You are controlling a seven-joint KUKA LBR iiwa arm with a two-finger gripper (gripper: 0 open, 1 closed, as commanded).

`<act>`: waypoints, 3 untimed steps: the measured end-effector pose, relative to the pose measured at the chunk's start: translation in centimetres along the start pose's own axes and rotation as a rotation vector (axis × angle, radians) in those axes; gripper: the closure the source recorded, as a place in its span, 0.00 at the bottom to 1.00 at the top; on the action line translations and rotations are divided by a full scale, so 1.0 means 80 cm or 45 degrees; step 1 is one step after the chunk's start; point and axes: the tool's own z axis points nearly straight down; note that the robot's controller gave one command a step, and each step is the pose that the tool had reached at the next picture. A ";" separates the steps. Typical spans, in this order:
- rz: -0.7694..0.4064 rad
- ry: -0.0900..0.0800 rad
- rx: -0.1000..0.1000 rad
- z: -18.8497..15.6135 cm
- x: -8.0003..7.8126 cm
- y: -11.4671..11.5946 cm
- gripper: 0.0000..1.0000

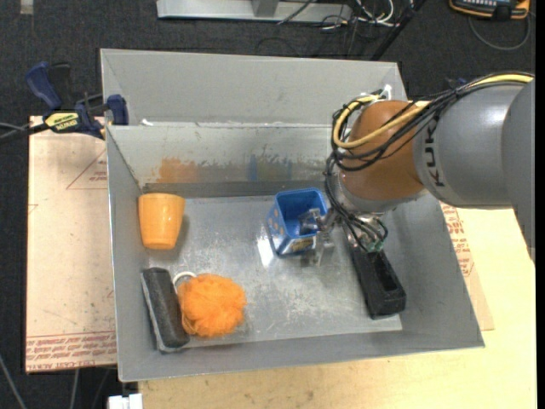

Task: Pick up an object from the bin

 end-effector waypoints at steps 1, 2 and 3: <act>0.000 0.000 0.000 0.000 0.000 0.000 1.00; 0.010 0.023 -0.004 -0.037 0.004 0.000 1.00; 0.022 0.003 0.000 -0.065 -0.007 -0.011 1.00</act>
Offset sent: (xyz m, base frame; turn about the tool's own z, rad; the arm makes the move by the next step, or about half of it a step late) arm 0.0098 -0.0046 0.1647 0.0493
